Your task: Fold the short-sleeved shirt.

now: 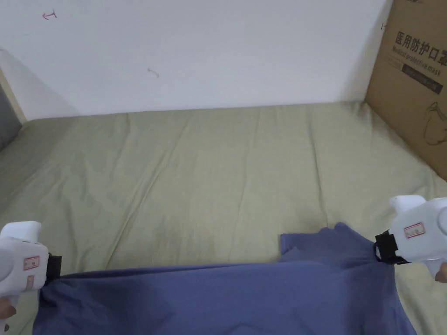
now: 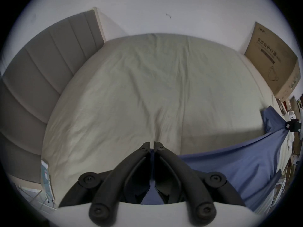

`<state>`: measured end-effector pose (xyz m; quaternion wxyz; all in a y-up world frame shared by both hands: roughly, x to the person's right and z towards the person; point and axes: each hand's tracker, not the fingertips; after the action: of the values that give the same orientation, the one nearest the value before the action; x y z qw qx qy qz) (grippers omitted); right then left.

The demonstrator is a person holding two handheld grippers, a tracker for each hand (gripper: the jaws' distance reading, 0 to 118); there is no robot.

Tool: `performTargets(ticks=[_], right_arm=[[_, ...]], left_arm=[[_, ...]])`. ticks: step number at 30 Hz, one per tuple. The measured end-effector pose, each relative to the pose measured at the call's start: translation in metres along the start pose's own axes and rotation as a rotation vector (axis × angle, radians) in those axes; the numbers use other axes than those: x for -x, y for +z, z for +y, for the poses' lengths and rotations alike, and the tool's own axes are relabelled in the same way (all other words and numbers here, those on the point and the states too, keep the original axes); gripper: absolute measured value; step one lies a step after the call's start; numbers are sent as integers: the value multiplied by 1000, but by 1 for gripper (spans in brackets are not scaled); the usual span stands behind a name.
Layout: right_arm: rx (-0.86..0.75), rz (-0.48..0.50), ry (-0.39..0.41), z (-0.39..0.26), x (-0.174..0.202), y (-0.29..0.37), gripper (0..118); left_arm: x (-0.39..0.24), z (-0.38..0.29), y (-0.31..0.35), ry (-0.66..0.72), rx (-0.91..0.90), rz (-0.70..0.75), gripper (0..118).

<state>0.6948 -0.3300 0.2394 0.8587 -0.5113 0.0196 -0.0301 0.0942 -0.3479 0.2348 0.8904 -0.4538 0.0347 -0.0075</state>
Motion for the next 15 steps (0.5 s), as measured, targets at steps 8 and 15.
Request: performTargets(ticks=[8, 15], right_arm=[[4, 39, 85, -98, 4, 83, 0], [140, 80, 1, -210, -4, 79, 0]], left_arm=[[12, -92, 99, -55, -48, 20, 2], [17, -187, 113, -104, 43, 61, 2]])
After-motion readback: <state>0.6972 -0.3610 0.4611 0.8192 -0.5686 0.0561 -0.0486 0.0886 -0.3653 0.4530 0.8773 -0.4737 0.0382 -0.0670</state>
